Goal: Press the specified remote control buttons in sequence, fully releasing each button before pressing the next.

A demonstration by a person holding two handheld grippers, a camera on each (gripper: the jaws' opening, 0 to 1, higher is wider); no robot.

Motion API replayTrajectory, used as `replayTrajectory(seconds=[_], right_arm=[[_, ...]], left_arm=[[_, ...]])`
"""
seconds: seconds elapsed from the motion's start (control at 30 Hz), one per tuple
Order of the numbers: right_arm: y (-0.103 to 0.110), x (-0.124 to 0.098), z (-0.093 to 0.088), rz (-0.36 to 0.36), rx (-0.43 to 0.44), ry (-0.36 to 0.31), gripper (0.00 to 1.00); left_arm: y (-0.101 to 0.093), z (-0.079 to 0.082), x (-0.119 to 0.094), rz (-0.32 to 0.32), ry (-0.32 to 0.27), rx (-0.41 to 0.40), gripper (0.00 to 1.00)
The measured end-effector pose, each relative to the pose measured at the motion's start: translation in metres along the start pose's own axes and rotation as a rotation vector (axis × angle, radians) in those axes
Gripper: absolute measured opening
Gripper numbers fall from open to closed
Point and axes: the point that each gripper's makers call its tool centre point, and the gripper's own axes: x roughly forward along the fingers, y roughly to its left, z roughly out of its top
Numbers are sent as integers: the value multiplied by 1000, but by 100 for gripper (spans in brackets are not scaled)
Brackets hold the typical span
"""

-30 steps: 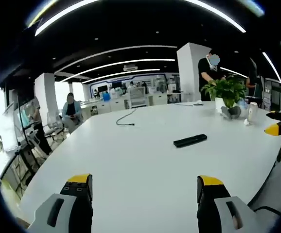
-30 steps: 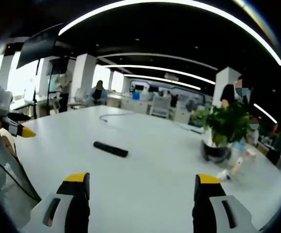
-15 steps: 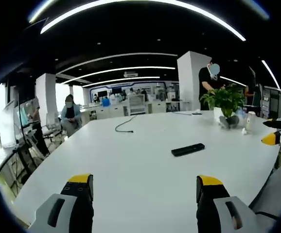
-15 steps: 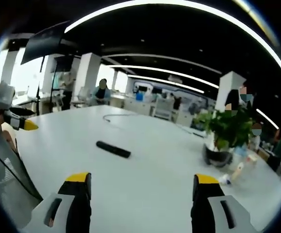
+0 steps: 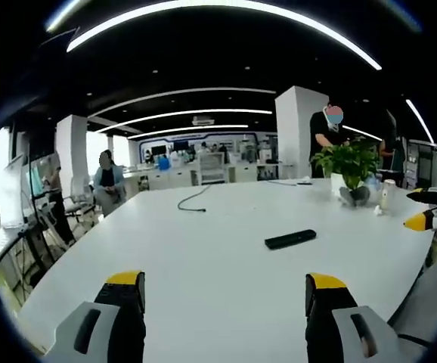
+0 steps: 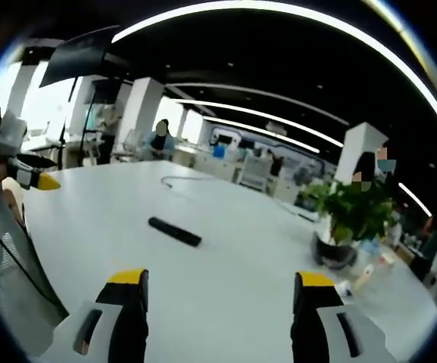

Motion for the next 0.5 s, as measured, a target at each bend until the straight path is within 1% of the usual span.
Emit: replayTrajectory(seconds=[0.07,0.13,0.27,0.33,0.37,0.4,0.43,0.5], right_arm=[[-1,-1,-2,-6,1,7,74],[-4,-2,0,-14,9,-5,72],[-5,-1,-1,-10,30,1,71],[-5,0,-4,-14,11,16,70],[-6,0,-6,-17,-1,26,69],[-6,0,-5,-15,2,22,69],[-5,0,-3,-9,11,12,69],[-5,0,-2,-9,19,7,69]], left_arm=[[-2,2,0,-7,-9,0,90],[-4,3,0,-19,-18,4,90],[-7,1,1,-31,-4,7,89],[-9,0,1,-41,1,10,89],[-10,1,1,-46,-7,4,89],[-10,1,1,-46,-6,2,89],[-10,-2,3,-49,12,2,90],[-14,-5,3,-66,27,4,90]])
